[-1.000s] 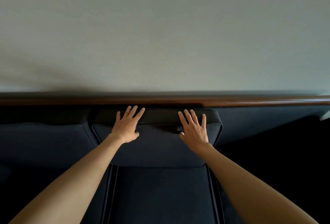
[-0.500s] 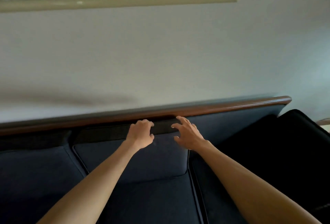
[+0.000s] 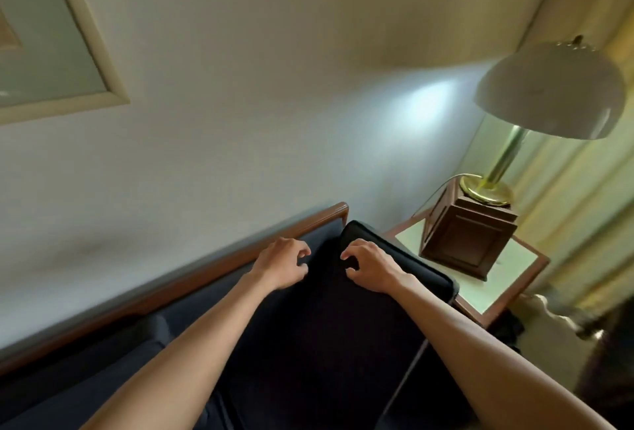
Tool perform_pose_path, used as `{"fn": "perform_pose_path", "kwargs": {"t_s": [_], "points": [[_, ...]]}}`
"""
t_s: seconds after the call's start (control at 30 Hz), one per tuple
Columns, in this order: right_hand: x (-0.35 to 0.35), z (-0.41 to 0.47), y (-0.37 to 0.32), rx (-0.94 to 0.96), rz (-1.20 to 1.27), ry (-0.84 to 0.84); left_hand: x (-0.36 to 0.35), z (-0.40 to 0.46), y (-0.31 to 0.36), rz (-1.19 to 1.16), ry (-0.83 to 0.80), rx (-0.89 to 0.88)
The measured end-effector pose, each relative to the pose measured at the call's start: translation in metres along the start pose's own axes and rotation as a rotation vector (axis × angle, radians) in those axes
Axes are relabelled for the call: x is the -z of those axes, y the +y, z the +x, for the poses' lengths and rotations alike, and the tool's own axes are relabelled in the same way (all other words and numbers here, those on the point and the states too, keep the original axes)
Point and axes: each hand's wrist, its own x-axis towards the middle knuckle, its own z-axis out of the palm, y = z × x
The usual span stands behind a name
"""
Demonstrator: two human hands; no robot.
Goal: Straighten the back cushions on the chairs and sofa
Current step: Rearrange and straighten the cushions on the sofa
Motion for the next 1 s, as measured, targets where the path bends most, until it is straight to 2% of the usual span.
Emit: {"fn": "perform_pose_path", "kwargs": {"t_s": [0.17,0.3,0.47,0.67,0.77,0.87,1.0], "points": [[0.023,0.013,0.138,-0.062,0.014,0.012,-0.061,0.095,0.092,0.058,0.019,0.016],[0.012,0.006,0.229,-0.235,0.04,0.006,-0.119,0.154,0.147,0.137,0.03,0.063],[-0.016,0.002,0.307,-0.435,0.149,-0.08,-0.181,0.216,0.183,0.249,-0.177,-0.079],[-0.058,0.016,0.347,-0.527,0.415,-0.219,-0.219,0.281,0.191,0.572,-0.51,-0.209],[-0.069,0.022,0.352,-0.537,0.576,-0.165,-0.228,0.304,0.196,0.638,-0.639,-0.279],[-0.074,0.019,0.351,-0.522,0.611,-0.093,-0.235,0.303,0.2,0.63,-0.759,-0.344],[-0.069,0.004,0.341,-0.457,0.612,-0.098,-0.238,0.285,0.196,0.6,-0.716,-0.424]]}}
